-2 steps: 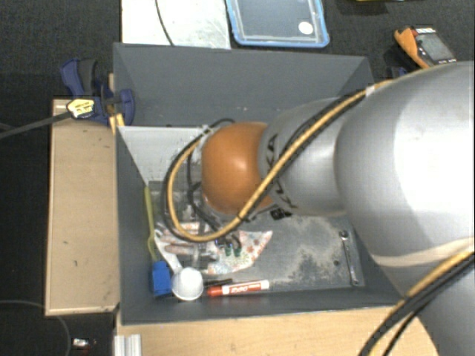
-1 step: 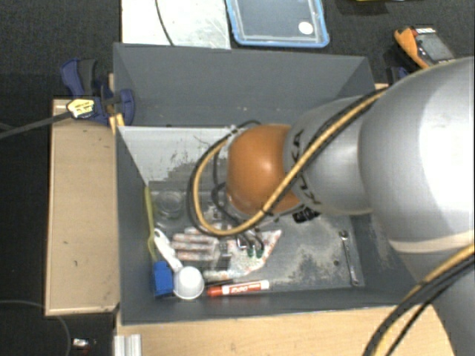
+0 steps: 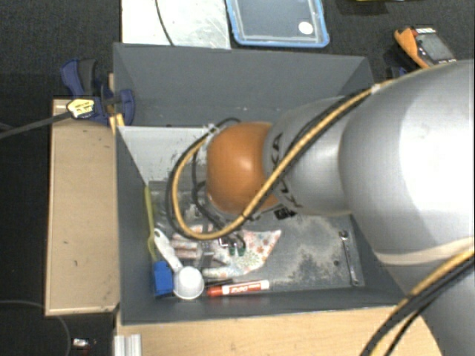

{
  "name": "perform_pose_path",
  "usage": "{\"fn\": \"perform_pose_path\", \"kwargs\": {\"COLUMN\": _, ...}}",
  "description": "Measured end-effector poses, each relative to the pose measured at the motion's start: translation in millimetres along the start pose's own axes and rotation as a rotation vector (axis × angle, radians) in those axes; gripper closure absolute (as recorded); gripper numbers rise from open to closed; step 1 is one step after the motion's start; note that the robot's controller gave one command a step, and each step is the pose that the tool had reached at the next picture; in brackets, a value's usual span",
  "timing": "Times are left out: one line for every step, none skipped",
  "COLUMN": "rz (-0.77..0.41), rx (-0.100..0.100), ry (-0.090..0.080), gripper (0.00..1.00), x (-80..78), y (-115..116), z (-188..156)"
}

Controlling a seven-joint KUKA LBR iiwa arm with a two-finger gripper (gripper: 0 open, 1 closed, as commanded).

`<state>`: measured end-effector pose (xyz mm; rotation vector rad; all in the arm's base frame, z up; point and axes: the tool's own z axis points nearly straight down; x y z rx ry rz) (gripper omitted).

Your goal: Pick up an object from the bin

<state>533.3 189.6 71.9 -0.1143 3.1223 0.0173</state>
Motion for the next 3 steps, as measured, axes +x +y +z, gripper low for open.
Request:
{"fn": "perform_pose_path", "kwargs": {"rz": 0.025, "rx": 0.008, "ry": 0.007, "gripper": 1.00, "x": 3.5, "y": -25.6, "z": 0.2}}
{"fn": "perform_pose_path", "kwargs": {"rz": 0.026, "rx": 0.008, "ry": 0.007, "gripper": 1.00, "x": 3.6, "y": -25.6, "z": 0.2}}
{"fn": "perform_pose_path", "kwargs": {"rz": 0.028, "rx": 0.010, "ry": 0.016, "gripper": 1.00, "x": 6.2, "y": -26.0, "z": -21.6}}
